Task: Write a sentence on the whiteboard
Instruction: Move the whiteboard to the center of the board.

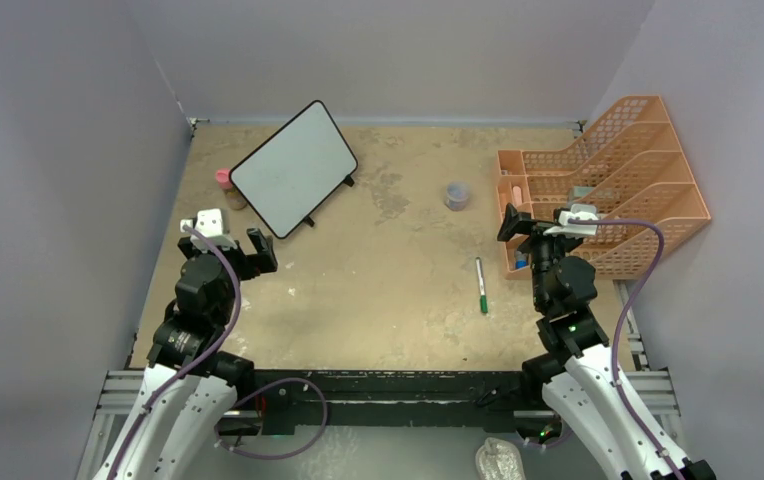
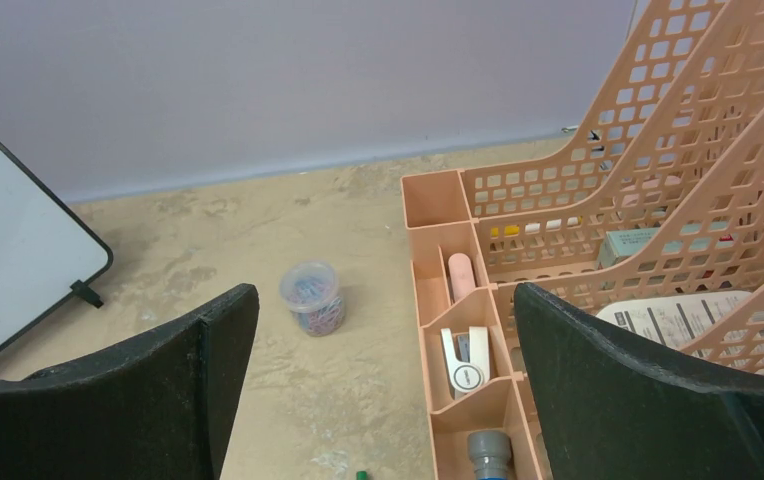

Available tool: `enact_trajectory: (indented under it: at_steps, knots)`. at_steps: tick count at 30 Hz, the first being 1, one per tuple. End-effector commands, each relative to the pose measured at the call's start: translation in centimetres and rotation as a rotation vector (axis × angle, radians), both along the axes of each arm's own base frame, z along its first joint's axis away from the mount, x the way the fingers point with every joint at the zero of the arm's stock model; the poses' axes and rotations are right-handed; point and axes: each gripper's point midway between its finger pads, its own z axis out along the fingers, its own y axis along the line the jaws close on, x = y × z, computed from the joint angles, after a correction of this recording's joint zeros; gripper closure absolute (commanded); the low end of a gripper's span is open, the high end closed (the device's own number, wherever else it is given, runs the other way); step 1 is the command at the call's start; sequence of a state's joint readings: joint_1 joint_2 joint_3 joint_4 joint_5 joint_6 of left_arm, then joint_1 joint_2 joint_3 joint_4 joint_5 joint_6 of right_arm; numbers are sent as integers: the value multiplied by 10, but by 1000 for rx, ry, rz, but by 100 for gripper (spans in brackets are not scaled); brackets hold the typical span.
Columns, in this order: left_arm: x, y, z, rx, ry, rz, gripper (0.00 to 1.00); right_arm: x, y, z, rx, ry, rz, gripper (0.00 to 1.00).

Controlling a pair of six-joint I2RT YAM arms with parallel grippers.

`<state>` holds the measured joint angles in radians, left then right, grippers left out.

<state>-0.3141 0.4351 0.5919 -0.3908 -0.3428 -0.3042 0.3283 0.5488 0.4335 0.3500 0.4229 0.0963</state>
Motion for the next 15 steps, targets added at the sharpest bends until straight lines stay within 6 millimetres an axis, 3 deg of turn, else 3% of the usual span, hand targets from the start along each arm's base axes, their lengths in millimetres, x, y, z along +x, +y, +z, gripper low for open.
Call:
enact_trajectory:
  at_steps: [1, 15]
  knots:
    - [1, 0, 18, -28, -40, 4, 0, -1, 3, 25, 13, -75, 18, 1]
    - [18, -20, -8, -83, 94, -34, 0, -1, 5, 24, 19, -75, 30, 1]
